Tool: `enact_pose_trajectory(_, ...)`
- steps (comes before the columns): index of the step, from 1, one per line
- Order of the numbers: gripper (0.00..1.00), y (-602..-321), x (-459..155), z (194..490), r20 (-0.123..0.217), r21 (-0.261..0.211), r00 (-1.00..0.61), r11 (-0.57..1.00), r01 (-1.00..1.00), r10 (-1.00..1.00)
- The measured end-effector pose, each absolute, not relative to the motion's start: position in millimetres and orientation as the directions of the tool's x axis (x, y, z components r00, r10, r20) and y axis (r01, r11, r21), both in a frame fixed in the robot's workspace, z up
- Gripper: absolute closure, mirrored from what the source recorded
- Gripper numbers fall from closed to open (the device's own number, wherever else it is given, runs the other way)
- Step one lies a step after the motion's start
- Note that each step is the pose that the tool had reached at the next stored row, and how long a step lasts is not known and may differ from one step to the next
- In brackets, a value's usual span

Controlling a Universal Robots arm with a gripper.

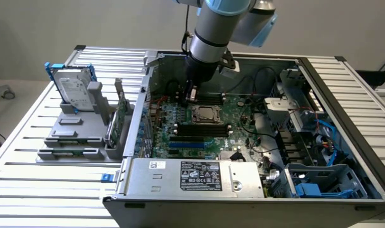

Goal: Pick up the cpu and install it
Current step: 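Install the first cpu locking lever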

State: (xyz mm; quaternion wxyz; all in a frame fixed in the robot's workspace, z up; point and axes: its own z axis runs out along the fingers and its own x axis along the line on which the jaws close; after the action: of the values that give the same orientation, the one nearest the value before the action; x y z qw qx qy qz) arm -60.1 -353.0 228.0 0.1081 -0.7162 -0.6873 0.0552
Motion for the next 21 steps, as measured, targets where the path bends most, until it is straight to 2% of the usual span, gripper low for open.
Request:
enact_pose_trajectory(8,0.89,-353,-79,228,0.070,-0.236,0.059,-0.041,0.971,0.996)
enact_pose_trajectory(21,0.89,-353,-79,240,0.070,-0.236,0.217,-0.196,0.952,0.974)
